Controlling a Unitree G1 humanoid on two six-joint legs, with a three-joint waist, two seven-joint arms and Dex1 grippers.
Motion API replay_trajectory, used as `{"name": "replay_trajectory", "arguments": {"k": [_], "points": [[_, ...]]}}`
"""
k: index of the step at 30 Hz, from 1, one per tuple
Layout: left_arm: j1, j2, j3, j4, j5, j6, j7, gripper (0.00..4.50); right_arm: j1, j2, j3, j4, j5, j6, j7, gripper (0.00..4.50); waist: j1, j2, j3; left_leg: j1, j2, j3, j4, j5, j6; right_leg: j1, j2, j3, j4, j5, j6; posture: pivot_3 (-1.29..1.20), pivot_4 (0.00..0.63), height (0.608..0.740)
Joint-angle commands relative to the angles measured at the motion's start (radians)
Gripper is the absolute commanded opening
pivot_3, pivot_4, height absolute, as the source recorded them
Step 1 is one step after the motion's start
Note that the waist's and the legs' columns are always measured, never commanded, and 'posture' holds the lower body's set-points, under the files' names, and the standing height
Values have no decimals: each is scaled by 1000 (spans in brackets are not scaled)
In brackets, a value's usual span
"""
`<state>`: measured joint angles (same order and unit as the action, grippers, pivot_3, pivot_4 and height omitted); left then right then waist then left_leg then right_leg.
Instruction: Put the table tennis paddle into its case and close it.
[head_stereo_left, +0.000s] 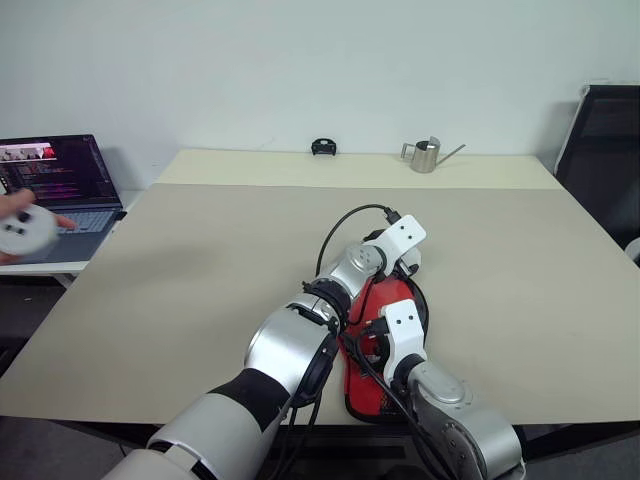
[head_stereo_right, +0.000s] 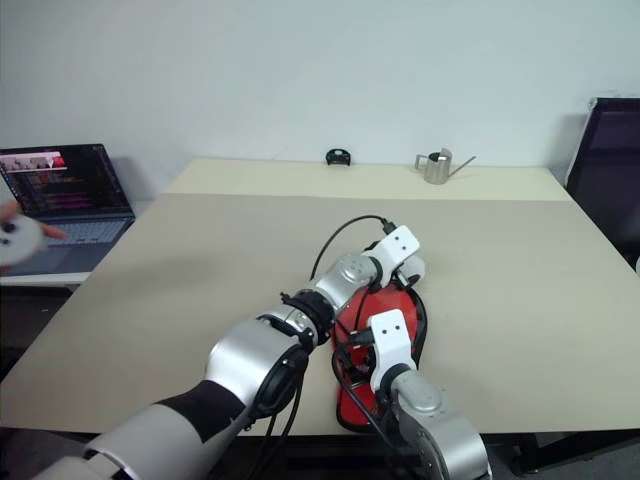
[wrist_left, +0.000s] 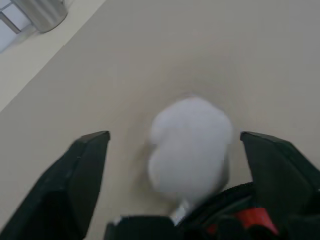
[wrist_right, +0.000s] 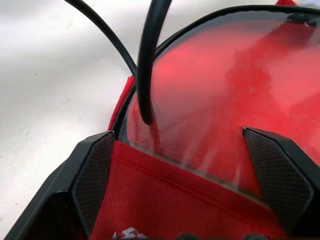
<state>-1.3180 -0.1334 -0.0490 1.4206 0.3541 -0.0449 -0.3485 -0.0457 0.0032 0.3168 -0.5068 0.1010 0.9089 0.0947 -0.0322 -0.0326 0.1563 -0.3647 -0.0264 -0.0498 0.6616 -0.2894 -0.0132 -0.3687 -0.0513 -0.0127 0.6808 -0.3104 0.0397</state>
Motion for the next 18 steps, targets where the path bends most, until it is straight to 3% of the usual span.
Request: {"name": "replay_trajectory", "arguments": {"k": [1,5,10,14,18], "points": [[-63,50,68,-47,-66,-9,0,4458,2,-21,-17,166,18,62,31,4500,-2,0,0,0,0,0,0,0,0,0,0,0,0,0,0,0,150,740],[-83,156,139,-63,-141,-39,-55,4458,-71,-35,-55,238,21,28,69,4500,-6,0,0,1,1,0,0,0,0,-1,1,0,1,1,-1,0,150,740],[-35,280,154,-109,-197,-125,-239,4458,-120,-68,-92,282,32,-5,117,4500,2,0,0,0,1,0,0,1,-1,-1,1,0,0,3,-5,0,150,740],[66,360,144,-197,-245,-184,-406,4458,-145,-109,-135,279,53,-4,152,4500,6,0,0,-1,1,0,0,1,-1,-1,0,0,-1,3,-5,0,150,740],[239,413,160,-418,-354,-126,-565,4458,-165,-169,-178,242,95,30,210,4500,7,1,0,-2,1,0,0,1,-1,-1,0,0,-1,3,-6,0,150,740]]}}
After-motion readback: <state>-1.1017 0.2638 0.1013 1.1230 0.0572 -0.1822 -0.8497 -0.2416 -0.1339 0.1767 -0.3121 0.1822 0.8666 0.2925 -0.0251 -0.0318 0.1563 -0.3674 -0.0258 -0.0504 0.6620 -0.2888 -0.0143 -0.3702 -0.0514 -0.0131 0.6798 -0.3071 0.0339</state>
